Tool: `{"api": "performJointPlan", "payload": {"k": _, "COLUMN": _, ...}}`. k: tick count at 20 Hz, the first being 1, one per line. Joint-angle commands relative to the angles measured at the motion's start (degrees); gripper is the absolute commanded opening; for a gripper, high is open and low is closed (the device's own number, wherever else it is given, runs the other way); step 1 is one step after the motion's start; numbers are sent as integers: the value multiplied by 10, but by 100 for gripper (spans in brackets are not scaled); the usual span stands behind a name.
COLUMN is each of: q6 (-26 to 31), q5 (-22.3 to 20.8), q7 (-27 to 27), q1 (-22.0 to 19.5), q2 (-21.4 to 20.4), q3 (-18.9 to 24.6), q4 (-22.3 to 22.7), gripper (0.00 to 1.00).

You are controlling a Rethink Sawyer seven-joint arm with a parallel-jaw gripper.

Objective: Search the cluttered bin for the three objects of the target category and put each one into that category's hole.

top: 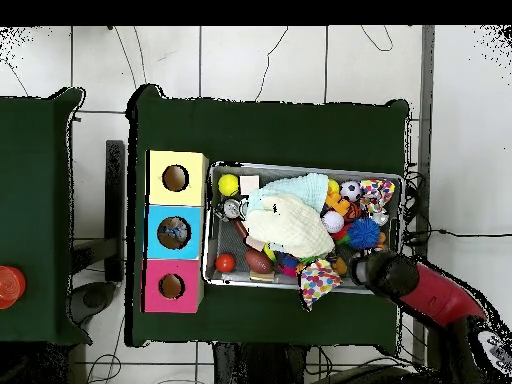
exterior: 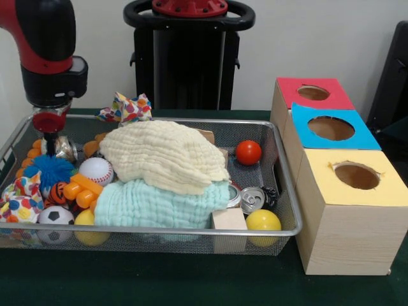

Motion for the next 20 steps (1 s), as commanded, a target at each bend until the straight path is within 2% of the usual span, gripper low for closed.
{"api": "performJointPlan", "payload": {"k": 1, "q6": -50, "q5": 19, "q7": -10, "q1": -28, "q2": 69, "q3": 112, "q4": 4, "gripper": 100}}
{"api": "performJointPlan", "payload": {"k": 3, "q6": -58, "q5": 24, "q7": -6, "q1": -38, "q2": 76, "q3": 127, "q4": 8, "gripper": 100}}
{"api": "performJointPlan", "payload": {"k": 5, "q6": -39, "q5": 38, "q7": -8, "q1": -56, "q2": 75, "q3": 146, "q4": 21, "gripper": 100}}
{"api": "performJointPlan", "payload": {"k": 13, "q6": -1, "q5": 35, "q7": -5, "q1": -41, "q2": 51, "q3": 119, "q4": 27, "gripper": 100}}
{"api": "performJointPlan", "payload": {"k": 16, "q6": -20, "q5": 27, "q7": 17, "q1": -20, "q2": 32, "q3": 95, "q4": 43, "gripper": 100}}
{"api": "performJointPlan", "payload": {"k": 20, "q6": -60, "q5": 29, "q7": 24, "q1": -38, "q2": 26, "q3": 112, "q4": 78, "gripper": 100}}
